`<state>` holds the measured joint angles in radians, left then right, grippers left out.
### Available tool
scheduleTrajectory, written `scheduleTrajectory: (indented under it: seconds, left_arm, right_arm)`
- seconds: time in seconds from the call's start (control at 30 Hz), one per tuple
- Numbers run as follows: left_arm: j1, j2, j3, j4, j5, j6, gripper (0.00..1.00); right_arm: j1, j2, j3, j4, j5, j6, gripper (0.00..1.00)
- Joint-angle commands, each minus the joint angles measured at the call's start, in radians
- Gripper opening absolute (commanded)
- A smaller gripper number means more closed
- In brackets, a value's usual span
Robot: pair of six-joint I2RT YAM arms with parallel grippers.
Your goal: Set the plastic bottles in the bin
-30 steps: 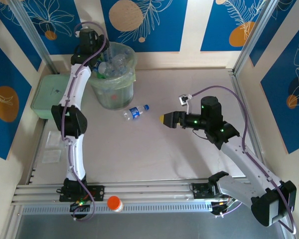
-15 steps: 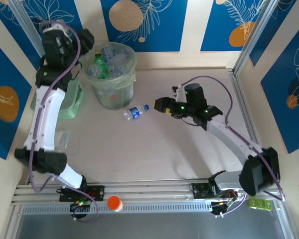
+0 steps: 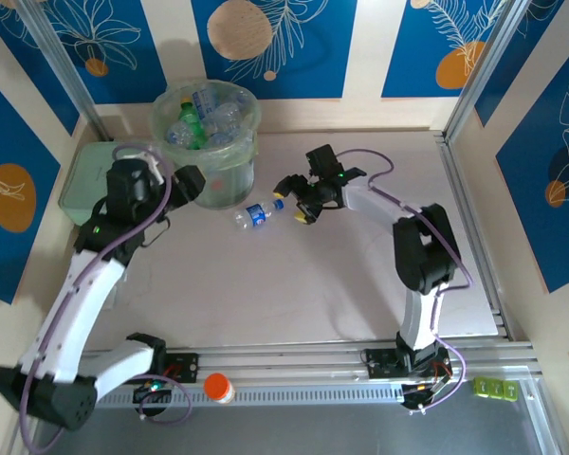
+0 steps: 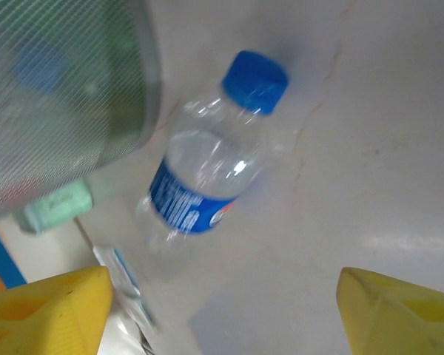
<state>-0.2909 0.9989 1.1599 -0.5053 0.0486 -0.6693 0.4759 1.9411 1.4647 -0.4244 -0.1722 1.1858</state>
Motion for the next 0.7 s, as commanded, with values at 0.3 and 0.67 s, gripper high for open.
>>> scheduleTrajectory:
  seconds: [0.3,0.67]
  left_arm:
    - [-0.116,-0.066,-0.105,-0.005,-0.117,0.153,0.75]
    - [-0.181,-0.089,-0.112,-0.012,-0.221,0.194,0.77]
  right_arm:
    - [0.018,0.237,0.207,-0.088,0.116,0.318,0.78]
    - [0.031,0.384,0.355,-0.127,0.114,0.401,0.69]
